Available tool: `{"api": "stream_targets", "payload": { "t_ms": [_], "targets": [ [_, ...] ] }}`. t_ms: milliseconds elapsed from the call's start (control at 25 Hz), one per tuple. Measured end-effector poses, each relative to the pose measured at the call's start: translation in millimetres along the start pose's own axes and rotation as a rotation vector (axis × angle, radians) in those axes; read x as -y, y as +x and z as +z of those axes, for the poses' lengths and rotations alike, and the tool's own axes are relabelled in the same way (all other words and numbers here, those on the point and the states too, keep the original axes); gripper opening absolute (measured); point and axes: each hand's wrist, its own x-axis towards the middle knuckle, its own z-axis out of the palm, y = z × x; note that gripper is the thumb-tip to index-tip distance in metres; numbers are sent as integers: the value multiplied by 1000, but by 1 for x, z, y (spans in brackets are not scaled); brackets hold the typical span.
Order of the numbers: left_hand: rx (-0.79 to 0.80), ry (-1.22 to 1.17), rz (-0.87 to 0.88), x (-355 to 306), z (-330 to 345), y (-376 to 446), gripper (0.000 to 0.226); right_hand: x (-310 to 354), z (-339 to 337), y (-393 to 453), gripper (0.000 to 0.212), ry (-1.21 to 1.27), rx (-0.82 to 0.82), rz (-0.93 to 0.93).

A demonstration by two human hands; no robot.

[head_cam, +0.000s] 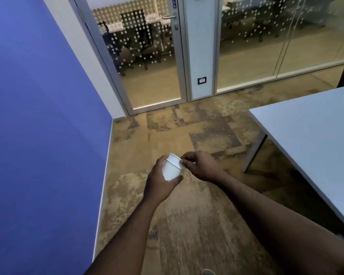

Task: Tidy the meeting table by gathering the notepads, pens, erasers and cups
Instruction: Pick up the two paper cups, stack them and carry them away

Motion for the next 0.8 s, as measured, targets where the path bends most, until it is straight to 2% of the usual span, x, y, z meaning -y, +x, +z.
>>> {"api": "stream_targets", "payload": {
  "t_ms": [200,400,600,800],
  "targets": [
    [111,10,18,25,14,114,85,-37,10,98,20,21,-55,98],
    [223,23,104,37,23,282,88,-68,-8,237,19,36,-115,220],
    [354,-15,219,10,45,430,85,-92,-50,344,22,50,-217,378],
    [507,-26,337,-40,101,547,85,-145,-107,416,23,50,-396,518]
  ]
}}
